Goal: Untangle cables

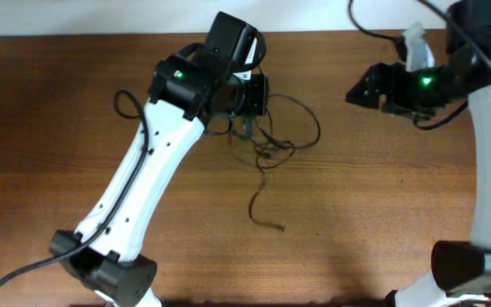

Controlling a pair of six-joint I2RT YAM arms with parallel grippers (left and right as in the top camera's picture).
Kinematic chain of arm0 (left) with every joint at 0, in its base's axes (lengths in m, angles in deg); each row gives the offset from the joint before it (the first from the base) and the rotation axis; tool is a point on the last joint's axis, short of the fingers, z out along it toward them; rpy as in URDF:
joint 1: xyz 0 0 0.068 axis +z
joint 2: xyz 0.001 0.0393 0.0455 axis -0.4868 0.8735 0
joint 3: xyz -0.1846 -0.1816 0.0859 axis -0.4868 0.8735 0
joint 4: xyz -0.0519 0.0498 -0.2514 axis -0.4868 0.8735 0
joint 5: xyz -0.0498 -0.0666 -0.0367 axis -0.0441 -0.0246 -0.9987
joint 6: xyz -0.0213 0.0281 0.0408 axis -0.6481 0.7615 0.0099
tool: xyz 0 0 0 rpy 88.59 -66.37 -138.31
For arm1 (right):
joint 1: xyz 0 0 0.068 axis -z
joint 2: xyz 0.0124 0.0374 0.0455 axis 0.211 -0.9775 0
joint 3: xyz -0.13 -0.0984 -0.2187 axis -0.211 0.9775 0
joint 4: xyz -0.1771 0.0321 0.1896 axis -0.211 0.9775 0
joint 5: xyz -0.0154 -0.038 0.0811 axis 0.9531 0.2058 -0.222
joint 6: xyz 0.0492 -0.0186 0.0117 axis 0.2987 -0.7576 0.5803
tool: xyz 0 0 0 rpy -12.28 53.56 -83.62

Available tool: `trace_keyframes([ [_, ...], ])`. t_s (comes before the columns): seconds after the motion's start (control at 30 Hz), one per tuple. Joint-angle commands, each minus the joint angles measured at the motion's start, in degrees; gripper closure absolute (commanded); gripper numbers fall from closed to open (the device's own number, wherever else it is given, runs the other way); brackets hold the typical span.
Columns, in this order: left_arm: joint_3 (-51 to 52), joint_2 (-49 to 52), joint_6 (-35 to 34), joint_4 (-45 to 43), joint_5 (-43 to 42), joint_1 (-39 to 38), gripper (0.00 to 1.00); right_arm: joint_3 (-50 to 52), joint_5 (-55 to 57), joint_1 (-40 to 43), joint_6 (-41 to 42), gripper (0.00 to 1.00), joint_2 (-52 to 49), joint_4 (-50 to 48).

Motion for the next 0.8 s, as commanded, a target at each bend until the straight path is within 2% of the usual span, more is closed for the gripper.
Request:
trace_keyframes([
  [0.0, -0.98, -5.9, 0.66, -3.43, -0.48, 0.26, 1.0, -0.31, -3.21, -6.97, -0.79, 0.12, 0.52, -3.63],
  [0.07, -0.98, -7.76, 0.2, -6.05, -1.38, 0.35, 1.0, -0.31, -3.17, -11.28, -0.42, 0.14, 0.52, -6.36],
  [0.17, -1.01, -10.4, -4.72, -9.2, -1.81, 1.7, 1.0, -0.28, -2.71, -13.77, 5.46, 0.27, 0.48, -10.73],
  [0.27, -1.01, -12.28, -4.9, -14.93, -11.21, 4.46, 1.0, -0.28, 1.4, -14.19, 14.05, 0.37, -0.39, -14.1],
  [0.43, -1.01, -12.31, -4.9, -21.64, -25.59, 7.63, 1.0, -0.28, 1.79, -17.77, 16.31, 0.39, -6.93, -15.15],
  [0.5, -1.03, -12.39, -5.79, -24.09, -28.28, 8.57, 1.0, -0.28, 1.81, -17.86, 17.53, 0.39, -9.31, -15.39],
  [0.57, -1.03, -12.98, -7.3, -26.43, -30.56, 12.0, 1.0, -0.28, 1.79, -17.81, 17.53, 0.45, -11.98, -15.39],
  [0.63, -1.03, -13.9, -7.72, -27.39, -32.79, 15.08, 1.0, -0.24, 1.81, -17.81, 17.53, 0.57, -13.0, -15.39],
  [0.67, -1.03, -14.23, -8.11, -28.68, -33.88, 16.37, 1.0, -0.22, 1.81, -17.81, 17.51, 0.69, -13.22, -15.37],
  [0.77, -1.03, -15.37, -10.19, -31.98, -33.94, 18.29, 1.0, -0.22, 2.45, -17.79, 17.51, 0.89, -13.27, -15.23],
])
